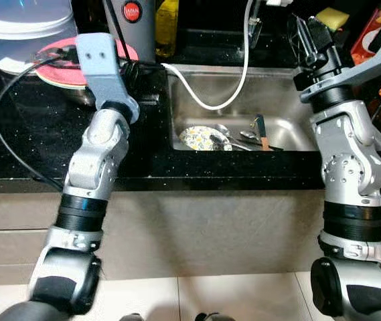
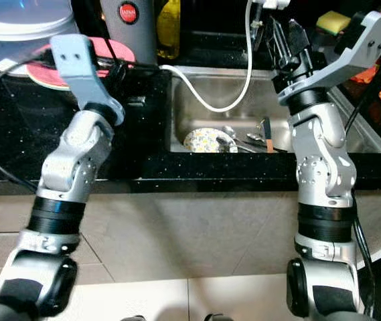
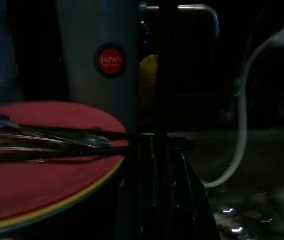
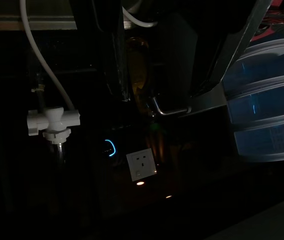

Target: Kitchen organization

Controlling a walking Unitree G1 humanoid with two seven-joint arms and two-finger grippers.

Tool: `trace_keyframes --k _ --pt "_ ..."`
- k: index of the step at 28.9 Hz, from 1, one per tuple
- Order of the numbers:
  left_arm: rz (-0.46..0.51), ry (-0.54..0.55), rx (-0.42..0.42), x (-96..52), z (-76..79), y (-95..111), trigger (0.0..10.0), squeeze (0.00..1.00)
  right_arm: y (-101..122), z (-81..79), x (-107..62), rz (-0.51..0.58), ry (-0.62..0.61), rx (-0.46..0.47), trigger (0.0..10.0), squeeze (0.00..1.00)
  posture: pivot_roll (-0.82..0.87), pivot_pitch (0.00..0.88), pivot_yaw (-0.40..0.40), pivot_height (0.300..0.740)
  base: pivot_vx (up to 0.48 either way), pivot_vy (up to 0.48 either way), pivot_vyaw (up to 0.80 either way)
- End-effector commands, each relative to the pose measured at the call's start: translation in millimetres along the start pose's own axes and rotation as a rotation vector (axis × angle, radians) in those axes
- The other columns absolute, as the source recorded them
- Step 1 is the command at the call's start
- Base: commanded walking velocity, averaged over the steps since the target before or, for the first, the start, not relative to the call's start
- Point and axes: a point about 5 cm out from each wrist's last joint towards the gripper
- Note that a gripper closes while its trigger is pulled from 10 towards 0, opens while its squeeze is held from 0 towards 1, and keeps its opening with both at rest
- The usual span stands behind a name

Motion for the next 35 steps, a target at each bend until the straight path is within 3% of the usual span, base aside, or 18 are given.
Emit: trace_keyframes --k 1,3,6,10,12,16,18,22,24,30,35 --pt "0.060 -0.005 0.184 1.8 -8.3 13.9 10.0 0.00 0.8 2.1 -1.1 0.000 -0.010 0.004 10.0 0.00 0.08 0.035 -0.057 0.740 0.000 0.000 0.00" --pt "0.114 -0.023 0.328 2.6 -14.5 24.0 10.0 0.00 -0.9 -1.5 0.5 0.000 0.004 0.018 10.0 0.00 0.08 0.033 -0.057 0.740 0.000 0.000 0.00" --pt "0.143 -0.055 0.401 2.7 -12.4 27.6 10.0 0.00 -2.5 -5.4 1.8 -0.001 0.017 0.032 10.0 0.00 0.09 0.029 -0.054 0.740 0.000 0.000 0.00" --pt "0.162 -0.155 0.532 2.4 3.7 27.6 10.0 0.00 -7.9 -23.8 5.7 -0.010 0.084 0.092 10.0 0.00 0.08 0.023 -0.048 0.740 0.000 0.000 0.00" --pt "0.154 -0.165 0.539 2.8 6.0 26.6 10.0 0.00 -9.0 -27.5 6.0 -0.016 0.101 0.104 10.0 0.00 0.08 0.023 -0.048 0.740 0.000 0.000 0.00" --pt "0.042 -0.203 0.566 8.0 9.9 12.3 10.0 0.00 -12.2 -42.3 6.2 -0.027 0.159 0.130 10.0 0.00 0.08 0.021 -0.042 0.740 0.000 0.000 0.00" --pt "-0.018 -0.181 0.539 13.5 4.7 7.7 10.0 0.00 -11.3 -50.2 6.2 -0.020 0.195 0.133 10.0 0.00 0.07 0.023 -0.039 0.740 0.000 0.000 0.00" --pt "-0.044 -0.170 0.547 16.2 -0.9 6.0 10.0 0.00 -9.9 -53.4 5.9 -0.017 0.215 0.134 10.0 0.00 0.07 0.025 -0.037 0.740 0.000 0.000 0.00" --pt "-0.066 -0.197 0.597 15.6 -5.6 1.4 10.0 0.00 -9.0 -56.7 3.4 -0.028 0.242 0.141 10.0 0.00 0.07 0.028 -0.035 0.740 0.000 0.000 0.00" --pt "-0.047 -0.377 0.667 7.0 5.3 -1.7 10.0 0.00 -22.0 -61.0 0.6 -0.086 0.223 0.170 10.0 0.00 0.08 0.031 -0.034 0.740 0.000 0.000 0.00" --pt "-0.018 -0.392 0.691 9.5 8.7 3.4 10.0 0.00 -35.7 -63.1 -0.2 -0.122 0.185 0.178 10.0 0.00 0.08 0.030 -0.033 0.740 0.000 0.000 0.00"
Point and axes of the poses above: a point about 5 cm out from each wrist's last joint towards the gripper, its own x axis pointing out of the wrist towards the gripper, its own y axis along the axis of the wrist's last joint, z = x × y, and after that the axes turned 7 degrees about x, right-handed
